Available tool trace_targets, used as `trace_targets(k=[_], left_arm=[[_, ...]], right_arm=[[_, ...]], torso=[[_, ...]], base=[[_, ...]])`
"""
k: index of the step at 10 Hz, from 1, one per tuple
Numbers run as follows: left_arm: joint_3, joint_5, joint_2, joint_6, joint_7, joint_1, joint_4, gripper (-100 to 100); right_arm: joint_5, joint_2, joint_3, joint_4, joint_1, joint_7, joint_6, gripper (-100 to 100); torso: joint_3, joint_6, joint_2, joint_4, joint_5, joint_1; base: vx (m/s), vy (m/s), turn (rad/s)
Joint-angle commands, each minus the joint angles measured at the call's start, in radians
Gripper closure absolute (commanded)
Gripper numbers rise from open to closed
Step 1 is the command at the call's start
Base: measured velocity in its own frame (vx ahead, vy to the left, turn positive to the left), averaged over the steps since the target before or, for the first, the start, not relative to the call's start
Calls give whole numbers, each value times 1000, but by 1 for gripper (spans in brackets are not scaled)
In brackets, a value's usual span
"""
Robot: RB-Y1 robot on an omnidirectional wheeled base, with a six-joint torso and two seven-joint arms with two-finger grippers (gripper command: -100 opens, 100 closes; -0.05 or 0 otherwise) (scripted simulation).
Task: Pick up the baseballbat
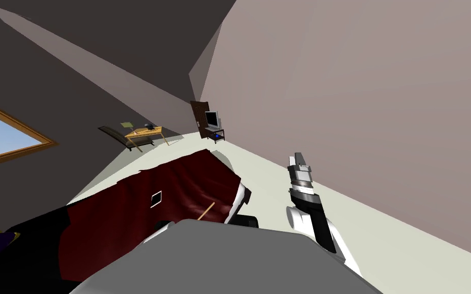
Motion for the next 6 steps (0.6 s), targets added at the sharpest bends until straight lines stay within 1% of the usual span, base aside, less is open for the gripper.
trace_targets(k=[1, 5, 6], left_arm=[[-1, 0, 12, 28, 24, 2, 1, -100], [-9, 64, 60, 100, 43, -13, 91, -100], [-7, 58, 50, 84, 32, -10, 81, -100]], right_arm=[[0, 0, 0, 0, 0, 0, 0, 0], [0, 0, 0, 0, 0, 0, 0, 0], [0, 0, 0, 0, 0, 0, 0, 0]], torso=[[0, 0, 0, 0, 0, 0], [1, 0, 1, 0, 0, -2], [1, 0, 1, 0, 0, -2]], base=[[23, 31, -28], [8, 16, -75], [1, 10, -17]])
